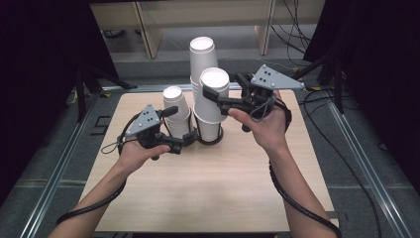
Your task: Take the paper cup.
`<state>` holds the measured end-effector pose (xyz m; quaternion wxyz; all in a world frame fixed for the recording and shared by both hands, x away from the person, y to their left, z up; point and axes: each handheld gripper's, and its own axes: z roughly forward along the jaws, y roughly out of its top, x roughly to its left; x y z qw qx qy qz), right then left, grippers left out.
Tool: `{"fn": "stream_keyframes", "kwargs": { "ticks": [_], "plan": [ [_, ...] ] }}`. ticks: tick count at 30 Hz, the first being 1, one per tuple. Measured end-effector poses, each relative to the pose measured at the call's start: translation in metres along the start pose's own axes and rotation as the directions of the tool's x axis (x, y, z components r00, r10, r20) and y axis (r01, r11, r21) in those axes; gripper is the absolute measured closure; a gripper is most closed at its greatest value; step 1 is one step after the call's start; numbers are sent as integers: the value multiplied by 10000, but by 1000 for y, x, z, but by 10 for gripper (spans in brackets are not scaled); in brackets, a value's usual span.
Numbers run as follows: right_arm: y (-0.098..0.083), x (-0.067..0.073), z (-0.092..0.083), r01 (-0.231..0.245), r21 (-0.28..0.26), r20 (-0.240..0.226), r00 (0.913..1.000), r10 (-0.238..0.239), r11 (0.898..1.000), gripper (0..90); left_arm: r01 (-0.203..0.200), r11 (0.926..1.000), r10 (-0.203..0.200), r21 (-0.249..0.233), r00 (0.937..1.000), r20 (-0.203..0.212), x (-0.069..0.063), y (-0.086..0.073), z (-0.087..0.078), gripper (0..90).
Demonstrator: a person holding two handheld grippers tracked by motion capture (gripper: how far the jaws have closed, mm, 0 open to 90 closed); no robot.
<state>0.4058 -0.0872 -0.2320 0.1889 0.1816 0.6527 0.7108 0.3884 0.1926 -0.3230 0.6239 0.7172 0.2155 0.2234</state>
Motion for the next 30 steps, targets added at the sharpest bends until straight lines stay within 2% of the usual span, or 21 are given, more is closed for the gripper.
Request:
{"fn": "stream_keyframes", "kwargs": {
  "ticks": [2,4,6,7,12,17,18,19,20,21,22,25,27,30],
  "plan": [
    [-6,0,-1,49,37,-3,10000,-49,10000,276,22,10000,-22,-7,10000,48,-2,-2,-1,16],
    [-12,2,-1,-138,108,-9,9999,138,9998,276,46,10000,-46,4,9999,101,-4,-4,-2,16],
    [-16,2,-2,-50,177,-38,10000,51,9998,276,94,10000,-95,26,9998,160,-6,-6,-3,16],
    [-18,3,-2,-212,203,-71,9997,213,9996,276,76,9999,-78,100,9998,184,-7,-8,-4,16],
    [-29,4,-3,-140,406,-131,9998,146,9991,276,94,9997,-102,246,9995,301,-13,-15,-8,16],
    [-46,10,-6,-529,719,-288,9981,551,9960,276,223,9990,-239,378,9988,429,-18,-27,-9,16],
    [-50,10,-6,-459,734,-329,9983,484,9962,276,269,9988,-288,420,9986,439,-19,-29,-10,16],
    [-59,12,-6,-486,754,-334,9981,513,9960,276,243,9985,-266,489,9986,458,-20,-31,-11,16],
    [-59,12,-6,-486,754,-334,9981,513,9960,276,239,9984,-263,521,9986,456,-20,-32,-11,16],
    [-61,13,-7,-717,910,-420,9962,758,9933,276,178,9984,-203,542,9987,463,-20,-33,-12,16],
    [-68,13,-8,-722,1005,-428,9961,768,9923,276,179,9982,-207,568,9985,501,-21,-34,-13,16],
    [-74,13,-7,-620,817,-446,9968,658,9947,276,245,9979,-275,593,9984,503,-22,-37,-14,16],
    [-80,15,-10,-919,1126,-481,9940,979,9894,275,267,9977,-301,626,9981,536,-23,-39,-15,15],
    [-86,16,-10,-887,1021,-450,9946,937,9908,276,388,9970,-426,666,9975,555,-24,-44,-17,16]
  ]
}}
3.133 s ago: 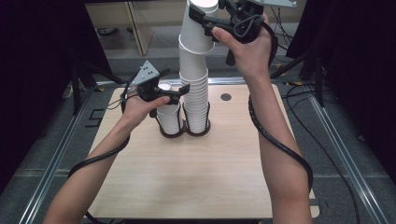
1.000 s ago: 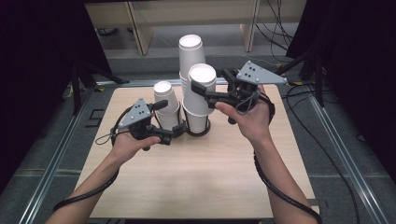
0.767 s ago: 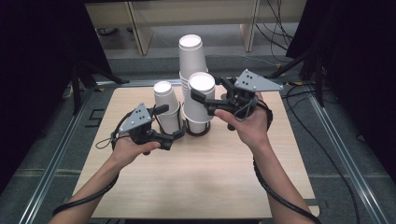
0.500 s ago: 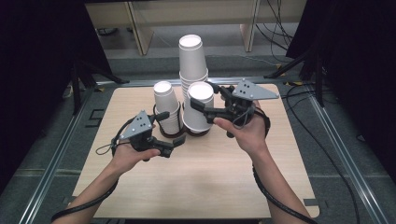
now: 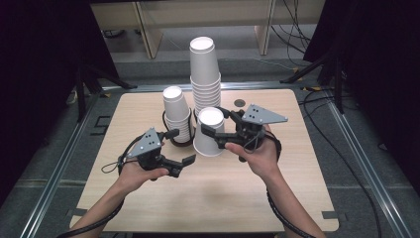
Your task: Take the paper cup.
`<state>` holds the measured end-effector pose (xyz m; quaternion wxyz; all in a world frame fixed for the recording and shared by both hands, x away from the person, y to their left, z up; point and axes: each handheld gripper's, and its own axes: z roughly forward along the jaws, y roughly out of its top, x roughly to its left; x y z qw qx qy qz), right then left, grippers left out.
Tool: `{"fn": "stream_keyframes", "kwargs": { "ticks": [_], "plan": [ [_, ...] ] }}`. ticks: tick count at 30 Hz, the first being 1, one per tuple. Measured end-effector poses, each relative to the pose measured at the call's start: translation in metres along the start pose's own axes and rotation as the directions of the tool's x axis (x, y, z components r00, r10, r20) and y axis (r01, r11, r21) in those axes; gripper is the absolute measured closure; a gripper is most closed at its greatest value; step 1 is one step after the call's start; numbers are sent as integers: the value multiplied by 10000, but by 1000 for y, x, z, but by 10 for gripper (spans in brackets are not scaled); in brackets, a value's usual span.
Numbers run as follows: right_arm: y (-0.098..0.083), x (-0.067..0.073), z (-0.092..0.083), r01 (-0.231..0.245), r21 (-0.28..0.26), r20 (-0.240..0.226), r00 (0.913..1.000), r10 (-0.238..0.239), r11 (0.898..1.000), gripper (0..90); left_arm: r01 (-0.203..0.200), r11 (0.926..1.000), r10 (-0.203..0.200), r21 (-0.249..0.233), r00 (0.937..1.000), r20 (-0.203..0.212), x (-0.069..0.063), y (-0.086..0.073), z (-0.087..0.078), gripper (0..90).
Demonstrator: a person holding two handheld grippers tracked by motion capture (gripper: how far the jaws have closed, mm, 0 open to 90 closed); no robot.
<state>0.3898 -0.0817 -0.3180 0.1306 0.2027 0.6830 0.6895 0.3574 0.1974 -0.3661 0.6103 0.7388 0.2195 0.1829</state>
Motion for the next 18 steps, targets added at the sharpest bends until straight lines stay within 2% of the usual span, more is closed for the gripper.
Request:
{"fn": "stream_keyframes", "kwargs": {
  "ticks": [1,3,4,6,7,9,10,12,14,15,16,18],
  "plan": [
    [-6,2,-2,-273,253,-80,9996,276,9993,275,-2,10000,2,23,10000,24,-1,-3,0,15],
    [-8,1,-2,-95,186,-86,9999,97,9998,275,25,10000,-26,97,10000,86,-2,-8,-1,16],
    [-16,1,-3,-221,198,-116,9997,224,9996,276,61,9999,-62,106,9999,103,-3,-11,-2,16],
    [-19,2,-4,-275,387,11,9996,275,9989,276,156,9998,-157,118,9998,124,-4,-17,-2,16],
    [-24,2,-3,-511,352,0,9987,511,9981,276,165,9998,-168,131,9997,164,-5,-21,-2,16],
    [-32,1,-5,-349,631,87,9994,344,9974,276,285,9996,-288,85,9991,298,-8,-28,-4,20],
    [-36,3,-5,-645,595,53,9979,643,9961,275,266,9994,-272,204,9992,307,-8,-30,-5,20],
    [-45,2,-5,-655,438,-21,9978,657,9969,276,382,9989,-390,256,9987,338,-12,-39,-8,21],
    [-56,4,-6,-890,647,-64,9960,896,9939,276,464,9985,-475,301,9983,350,-14,-47,-10,20],
    [-59,4,-5,-833,572,-64,9965,838,9949,276,547,9980,-557,305,9979,328,-15,-51,-11,21],
    [-64,6,-6,-1030,867,-33,9946,1037,9909,275,583,9974,-596,421,9978,295,-17,-57,-13,21],
    [-72,6,-4,-912,934,-39,9958,920,9914,276,710,9964,-723,462,9970,265,-18,-63,-14,21]
  ]
}}
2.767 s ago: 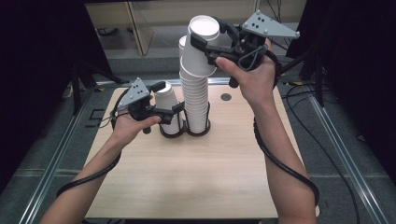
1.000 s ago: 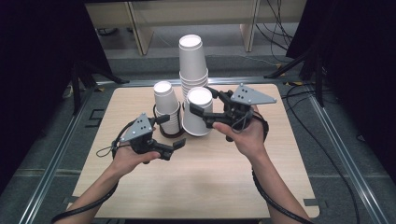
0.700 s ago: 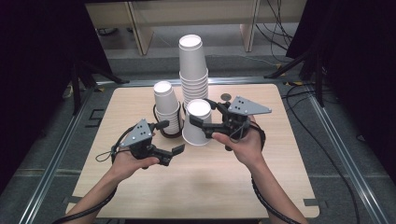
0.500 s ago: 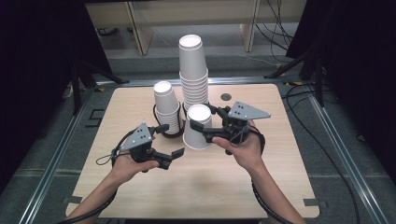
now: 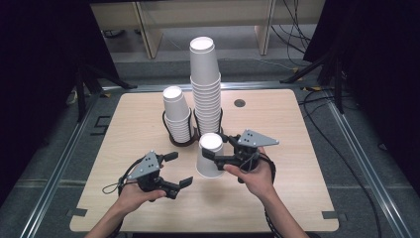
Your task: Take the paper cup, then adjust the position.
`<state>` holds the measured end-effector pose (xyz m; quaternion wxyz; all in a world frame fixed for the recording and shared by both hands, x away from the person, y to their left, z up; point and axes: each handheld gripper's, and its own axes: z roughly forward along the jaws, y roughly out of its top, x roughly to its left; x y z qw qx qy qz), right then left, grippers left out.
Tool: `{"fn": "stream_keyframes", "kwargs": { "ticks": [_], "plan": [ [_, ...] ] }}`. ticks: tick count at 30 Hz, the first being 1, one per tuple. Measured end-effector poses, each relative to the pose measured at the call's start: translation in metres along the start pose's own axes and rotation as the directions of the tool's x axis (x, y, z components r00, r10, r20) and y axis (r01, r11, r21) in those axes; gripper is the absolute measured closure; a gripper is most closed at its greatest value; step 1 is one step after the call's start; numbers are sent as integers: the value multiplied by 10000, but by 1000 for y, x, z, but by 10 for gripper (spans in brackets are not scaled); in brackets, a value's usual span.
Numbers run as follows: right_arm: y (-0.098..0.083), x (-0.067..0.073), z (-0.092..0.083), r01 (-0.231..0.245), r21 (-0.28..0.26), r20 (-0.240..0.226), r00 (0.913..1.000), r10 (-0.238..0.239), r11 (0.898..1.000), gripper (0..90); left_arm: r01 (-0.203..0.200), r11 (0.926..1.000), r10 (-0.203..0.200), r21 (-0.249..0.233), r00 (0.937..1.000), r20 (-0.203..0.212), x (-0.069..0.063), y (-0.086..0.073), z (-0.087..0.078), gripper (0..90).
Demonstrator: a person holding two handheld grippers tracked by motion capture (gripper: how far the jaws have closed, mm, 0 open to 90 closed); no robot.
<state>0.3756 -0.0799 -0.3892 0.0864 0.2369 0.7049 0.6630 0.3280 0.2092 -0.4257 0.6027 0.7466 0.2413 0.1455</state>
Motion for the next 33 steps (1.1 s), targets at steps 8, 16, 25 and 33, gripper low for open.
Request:
{"fn": "stream_keyframes", "kwargs": {
  "ticks": [8,16,25,33],
  "plan": [
    [-24,1,5,43,155,-55,10000,-42,9999,275,-40,9995,42,299,10000,-59,0,-18,0,22],
    [-23,3,4,-36,87,-171,9998,38,10000,275,-119,9996,115,257,9998,169,-2,-9,1,22],
    [-22,3,6,-300,62,-512,9982,303,9995,276,165,9992,-180,368,9990,420,-1,-5,10,14],
    [-18,3,13,-67,-77,-680,9977,62,9999,276,202,9983,-238,538,9974,676,2,0,23,7]
  ]
}}
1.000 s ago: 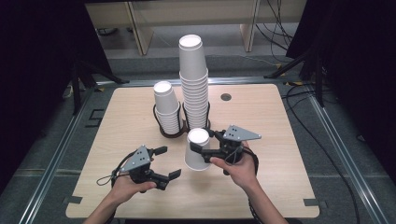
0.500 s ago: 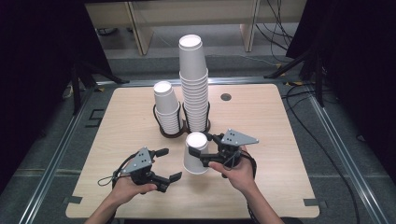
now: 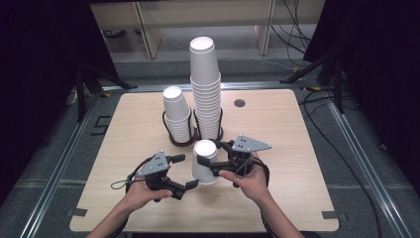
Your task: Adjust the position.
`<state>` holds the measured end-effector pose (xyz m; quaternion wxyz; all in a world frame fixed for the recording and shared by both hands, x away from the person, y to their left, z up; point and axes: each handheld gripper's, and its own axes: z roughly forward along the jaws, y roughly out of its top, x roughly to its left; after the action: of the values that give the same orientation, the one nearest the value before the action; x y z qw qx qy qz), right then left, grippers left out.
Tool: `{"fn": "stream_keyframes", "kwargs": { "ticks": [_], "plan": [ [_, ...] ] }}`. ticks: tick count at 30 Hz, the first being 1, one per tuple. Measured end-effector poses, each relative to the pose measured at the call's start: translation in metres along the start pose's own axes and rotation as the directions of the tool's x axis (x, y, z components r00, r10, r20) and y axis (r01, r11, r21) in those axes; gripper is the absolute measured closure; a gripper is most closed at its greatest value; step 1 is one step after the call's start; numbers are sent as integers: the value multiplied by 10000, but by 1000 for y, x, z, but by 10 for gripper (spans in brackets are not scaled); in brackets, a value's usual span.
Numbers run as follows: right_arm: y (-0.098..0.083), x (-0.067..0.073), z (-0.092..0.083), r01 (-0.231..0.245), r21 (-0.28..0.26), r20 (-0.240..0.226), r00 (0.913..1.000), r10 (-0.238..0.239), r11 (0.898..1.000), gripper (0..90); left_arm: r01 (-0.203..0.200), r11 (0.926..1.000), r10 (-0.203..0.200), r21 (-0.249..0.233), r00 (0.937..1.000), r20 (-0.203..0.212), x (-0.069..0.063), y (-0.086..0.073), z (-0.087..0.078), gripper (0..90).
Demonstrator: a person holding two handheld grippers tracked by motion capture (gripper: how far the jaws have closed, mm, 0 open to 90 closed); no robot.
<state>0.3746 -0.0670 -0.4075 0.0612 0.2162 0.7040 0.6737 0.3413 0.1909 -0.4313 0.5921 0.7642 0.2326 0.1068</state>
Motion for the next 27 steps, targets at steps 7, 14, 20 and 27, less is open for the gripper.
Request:
{"fn": "stream_keyframes", "kwargs": {
  "ticks": [7,14,20,27],
  "plan": [
    [0,5,3,-40,116,-135,9999,42,9999,276,14,9995,-17,310,10000,90,-1,-4,9,0],
    [-1,9,8,-8,-2,-274,9996,8,10000,276,13,9981,-14,615,10000,22,0,-5,17,0],
    [-1,9,10,42,65,-374,9993,-40,10000,276,138,9978,-141,655,9999,46,2,-5,20,0],
    [0,10,11,209,-228,-433,9988,-218,9995,276,36,9973,-53,740,9997,219,0,-5,23,0]
  ]
}}
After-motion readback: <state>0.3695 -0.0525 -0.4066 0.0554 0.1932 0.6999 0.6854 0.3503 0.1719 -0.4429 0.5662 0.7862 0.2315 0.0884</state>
